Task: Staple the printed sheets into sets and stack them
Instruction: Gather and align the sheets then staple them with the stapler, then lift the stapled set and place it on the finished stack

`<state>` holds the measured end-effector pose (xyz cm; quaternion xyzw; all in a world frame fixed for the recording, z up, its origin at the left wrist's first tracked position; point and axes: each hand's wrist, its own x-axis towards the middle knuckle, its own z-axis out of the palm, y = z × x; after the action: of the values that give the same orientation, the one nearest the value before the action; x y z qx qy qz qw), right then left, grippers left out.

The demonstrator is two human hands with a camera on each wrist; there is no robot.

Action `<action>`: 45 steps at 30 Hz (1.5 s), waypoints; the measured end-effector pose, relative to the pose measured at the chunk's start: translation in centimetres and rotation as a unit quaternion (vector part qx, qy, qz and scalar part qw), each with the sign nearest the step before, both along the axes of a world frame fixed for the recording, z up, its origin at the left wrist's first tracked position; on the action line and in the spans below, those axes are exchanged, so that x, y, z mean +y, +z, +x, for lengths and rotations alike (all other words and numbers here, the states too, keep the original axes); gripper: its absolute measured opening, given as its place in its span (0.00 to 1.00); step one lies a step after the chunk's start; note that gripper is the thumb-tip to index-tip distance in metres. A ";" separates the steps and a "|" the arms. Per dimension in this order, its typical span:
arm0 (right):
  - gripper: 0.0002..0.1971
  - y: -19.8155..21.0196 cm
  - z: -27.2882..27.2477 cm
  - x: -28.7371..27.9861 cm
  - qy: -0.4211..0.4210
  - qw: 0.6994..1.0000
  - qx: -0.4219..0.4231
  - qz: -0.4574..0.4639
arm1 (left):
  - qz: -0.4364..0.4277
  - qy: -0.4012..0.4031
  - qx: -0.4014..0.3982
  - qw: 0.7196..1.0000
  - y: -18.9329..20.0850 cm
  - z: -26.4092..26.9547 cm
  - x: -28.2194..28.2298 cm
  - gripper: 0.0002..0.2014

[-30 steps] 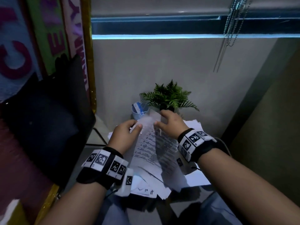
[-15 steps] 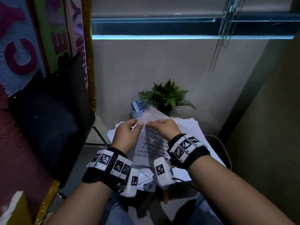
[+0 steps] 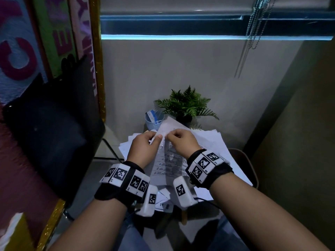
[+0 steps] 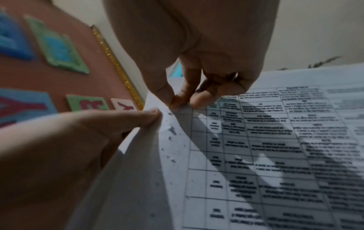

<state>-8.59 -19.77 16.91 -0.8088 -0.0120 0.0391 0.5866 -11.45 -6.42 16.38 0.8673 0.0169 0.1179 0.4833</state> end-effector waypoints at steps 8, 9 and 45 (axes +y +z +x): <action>0.07 0.0 1.5 -0.6 -0.097 0.990 -0.098 0.008 | 0.055 0.010 0.027 0.998 0.0 1.1 -0.2 0.11; 0.06 0.0 2.2 -1.1 -0.112 0.988 -0.101 0.022 | 0.059 0.020 0.030 0.998 -0.1 1.2 -0.2 0.11; 0.36 2.1 5.9 -7.7 0.162 0.979 -0.062 -0.108 | 0.119 -0.016 -0.110 0.987 4.0 5.7 0.6 0.20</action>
<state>-2.66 -27.52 19.01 -0.8556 -0.1750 0.0839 0.4799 -5.73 -5.86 20.34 0.9003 -0.0648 0.2062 0.3777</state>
